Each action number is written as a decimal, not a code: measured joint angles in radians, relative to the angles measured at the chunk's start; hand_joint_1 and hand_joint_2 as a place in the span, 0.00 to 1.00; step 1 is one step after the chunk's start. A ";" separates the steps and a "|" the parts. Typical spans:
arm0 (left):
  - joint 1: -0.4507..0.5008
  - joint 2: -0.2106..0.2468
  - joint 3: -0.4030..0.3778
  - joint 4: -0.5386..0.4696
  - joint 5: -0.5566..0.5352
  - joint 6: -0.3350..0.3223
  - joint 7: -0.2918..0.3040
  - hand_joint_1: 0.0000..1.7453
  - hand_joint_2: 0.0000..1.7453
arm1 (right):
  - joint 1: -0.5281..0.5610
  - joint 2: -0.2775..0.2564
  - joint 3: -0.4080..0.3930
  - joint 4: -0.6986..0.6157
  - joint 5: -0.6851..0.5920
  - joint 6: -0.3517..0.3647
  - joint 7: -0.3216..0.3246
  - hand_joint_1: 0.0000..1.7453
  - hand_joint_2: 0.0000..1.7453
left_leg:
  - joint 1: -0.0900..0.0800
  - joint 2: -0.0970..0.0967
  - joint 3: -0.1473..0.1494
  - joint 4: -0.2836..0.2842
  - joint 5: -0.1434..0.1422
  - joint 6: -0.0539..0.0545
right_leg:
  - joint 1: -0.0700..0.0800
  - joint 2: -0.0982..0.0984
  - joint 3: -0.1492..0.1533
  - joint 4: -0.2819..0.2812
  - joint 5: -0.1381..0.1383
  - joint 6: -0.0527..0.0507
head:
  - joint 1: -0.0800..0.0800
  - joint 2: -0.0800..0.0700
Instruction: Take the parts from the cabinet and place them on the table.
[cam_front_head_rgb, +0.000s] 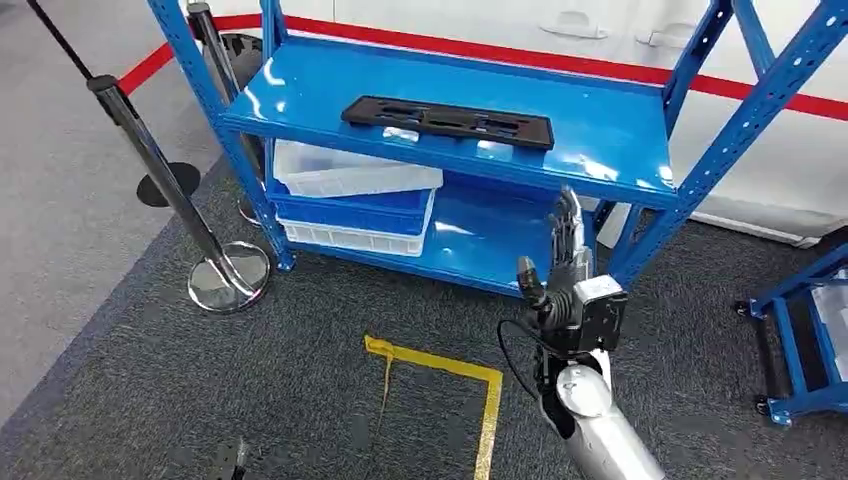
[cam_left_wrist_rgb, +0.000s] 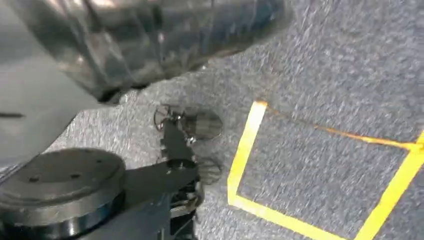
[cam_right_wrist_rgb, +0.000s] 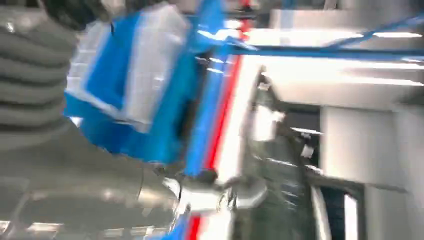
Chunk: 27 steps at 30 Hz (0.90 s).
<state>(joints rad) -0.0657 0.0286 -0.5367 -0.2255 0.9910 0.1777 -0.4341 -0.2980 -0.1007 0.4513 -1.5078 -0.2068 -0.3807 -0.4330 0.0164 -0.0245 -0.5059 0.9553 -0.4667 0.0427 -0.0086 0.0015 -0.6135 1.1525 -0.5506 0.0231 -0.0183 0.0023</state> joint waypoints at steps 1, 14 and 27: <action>0.000 0.001 -0.001 0.000 0.000 0.012 -0.007 0.00 0.00 | 0.006 -0.002 0.000 -0.031 0.011 0.000 0.006 0.00 0.00 | 0.000 0.001 0.000 0.001 -0.001 0.000 | -0.004 0.000 -0.044 0.083 -0.031 0.003 | 0.000 0.000; -0.008 0.005 -0.034 0.004 0.000 0.062 -0.058 0.00 0.00 | 0.017 -0.040 0.014 -0.318 0.049 0.019 0.027 0.00 0.00 | 0.014 0.011 -0.043 0.111 -0.085 -0.059 | -0.016 0.008 0.010 -0.115 0.109 -0.030 | -0.006 0.000; -0.032 0.007 -0.053 0.005 -0.019 0.074 -0.051 0.00 0.00 | 0.021 -0.063 0.037 -0.360 0.113 0.022 0.066 0.00 0.00 | -0.025 0.045 -0.084 0.060 0.008 -0.006 | 0.013 -0.050 0.025 -0.119 0.097 -0.027 | -0.007 0.000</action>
<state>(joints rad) -0.0973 0.0355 -0.5901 -0.2209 0.9724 0.2518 -0.4849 -0.2772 -0.1637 0.4887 -1.8677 -0.0942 -0.3590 -0.3666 -0.0089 0.0209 -0.5894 1.0152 -0.4591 0.0371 0.0048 -0.0489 -0.5886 1.0334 -0.4534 -0.0035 -0.0256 0.0023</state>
